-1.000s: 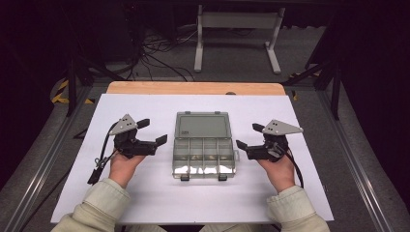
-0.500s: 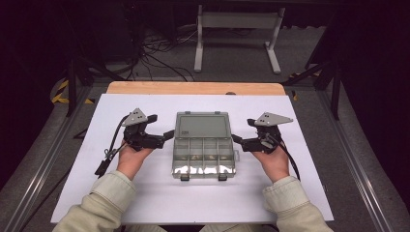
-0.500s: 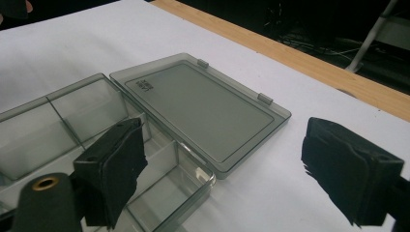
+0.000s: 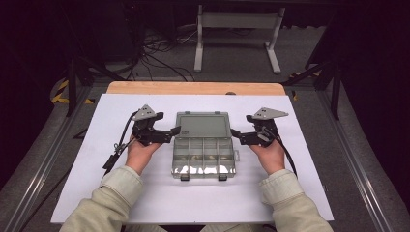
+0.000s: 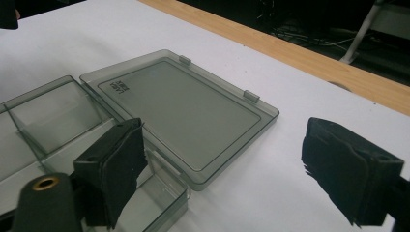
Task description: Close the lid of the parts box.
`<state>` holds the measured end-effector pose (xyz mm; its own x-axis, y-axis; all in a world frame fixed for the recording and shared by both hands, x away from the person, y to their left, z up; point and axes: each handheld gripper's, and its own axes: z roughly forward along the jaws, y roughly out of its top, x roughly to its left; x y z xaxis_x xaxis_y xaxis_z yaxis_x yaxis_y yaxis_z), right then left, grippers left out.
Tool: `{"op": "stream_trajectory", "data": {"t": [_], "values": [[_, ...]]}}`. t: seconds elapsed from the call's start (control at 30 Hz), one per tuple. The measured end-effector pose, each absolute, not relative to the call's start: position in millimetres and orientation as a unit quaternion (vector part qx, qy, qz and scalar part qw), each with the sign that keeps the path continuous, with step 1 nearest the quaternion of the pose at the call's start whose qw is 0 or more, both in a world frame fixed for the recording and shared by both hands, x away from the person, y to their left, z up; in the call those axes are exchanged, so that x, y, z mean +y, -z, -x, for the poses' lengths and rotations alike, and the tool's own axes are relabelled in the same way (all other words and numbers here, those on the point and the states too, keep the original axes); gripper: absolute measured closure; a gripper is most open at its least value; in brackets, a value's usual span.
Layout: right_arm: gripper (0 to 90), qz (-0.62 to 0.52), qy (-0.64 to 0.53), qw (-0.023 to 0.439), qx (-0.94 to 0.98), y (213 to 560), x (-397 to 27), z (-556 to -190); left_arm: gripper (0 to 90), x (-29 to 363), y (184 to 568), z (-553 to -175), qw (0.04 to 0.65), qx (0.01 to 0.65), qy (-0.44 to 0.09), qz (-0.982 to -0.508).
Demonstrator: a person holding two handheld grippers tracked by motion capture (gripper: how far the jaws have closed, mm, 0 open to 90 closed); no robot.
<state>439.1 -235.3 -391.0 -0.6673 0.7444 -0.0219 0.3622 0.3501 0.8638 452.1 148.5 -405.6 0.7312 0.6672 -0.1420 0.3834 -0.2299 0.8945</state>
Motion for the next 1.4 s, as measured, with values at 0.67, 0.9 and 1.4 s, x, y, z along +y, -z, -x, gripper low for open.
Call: {"op": "stream_trajectory", "data": {"t": [0.67,0.9,1.4], "values": [[25.5,-0.374,-0.439,0.190,0.795,412,-241,-462,35.2,152,419,-472,0.488,0.357,-0.129,-0.786],[72.6,-0.380,-0.405,0.175,0.813,412,-235,-462,79.6,151,417,-469,0.462,0.350,-0.139,-0.803],[90.0,-0.379,-0.352,0.169,0.839,412,-224,-472,89.8,148,425,-479,0.405,0.387,-0.084,-0.824]]}}
